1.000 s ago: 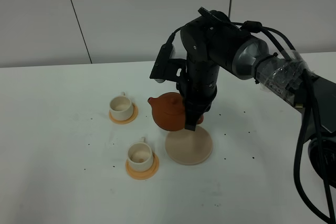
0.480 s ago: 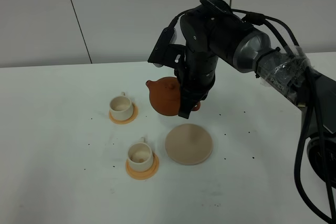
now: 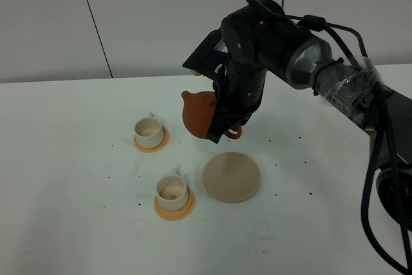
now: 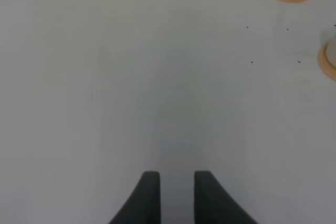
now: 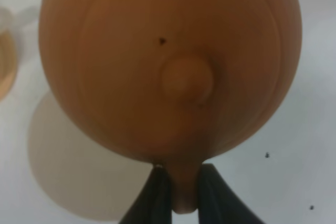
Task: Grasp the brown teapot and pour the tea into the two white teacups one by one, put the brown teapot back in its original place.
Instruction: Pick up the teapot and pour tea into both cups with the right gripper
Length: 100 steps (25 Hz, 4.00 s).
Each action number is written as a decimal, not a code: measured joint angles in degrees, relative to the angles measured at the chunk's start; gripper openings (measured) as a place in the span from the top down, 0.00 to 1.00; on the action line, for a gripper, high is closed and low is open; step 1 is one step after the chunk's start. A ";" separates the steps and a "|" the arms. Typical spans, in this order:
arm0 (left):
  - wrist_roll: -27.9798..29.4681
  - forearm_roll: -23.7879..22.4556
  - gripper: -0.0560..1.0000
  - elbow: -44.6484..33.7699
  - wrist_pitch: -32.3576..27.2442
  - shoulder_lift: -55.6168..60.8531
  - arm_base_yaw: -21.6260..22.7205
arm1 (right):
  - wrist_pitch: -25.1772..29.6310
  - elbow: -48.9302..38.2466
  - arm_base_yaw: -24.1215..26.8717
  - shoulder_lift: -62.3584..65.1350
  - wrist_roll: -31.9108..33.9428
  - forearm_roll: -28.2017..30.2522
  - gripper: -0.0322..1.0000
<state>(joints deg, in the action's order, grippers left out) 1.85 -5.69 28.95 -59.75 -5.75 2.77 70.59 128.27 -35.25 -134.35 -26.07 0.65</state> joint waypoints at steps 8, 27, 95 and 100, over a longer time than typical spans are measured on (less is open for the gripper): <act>0.00 0.00 0.73 0.00 0.00 0.00 0.00 | 0.00 0.69 0.06 -1.10 2.79 -0.65 0.88; 0.00 0.00 0.73 0.00 0.00 0.00 0.00 | 0.03 5.19 1.71 -4.96 7.84 -4.72 0.88; 0.00 0.00 0.73 0.00 0.00 0.00 0.00 | -10.63 11.80 -2.00 -11.12 -4.59 8.98 0.88; 0.00 0.00 0.73 0.00 0.00 0.00 0.00 | -12.06 11.80 -3.65 -11.12 -4.79 13.23 0.88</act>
<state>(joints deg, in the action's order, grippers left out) 1.85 -5.69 28.95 -59.75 -5.75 2.77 58.53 140.07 -38.90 -145.48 -30.86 13.88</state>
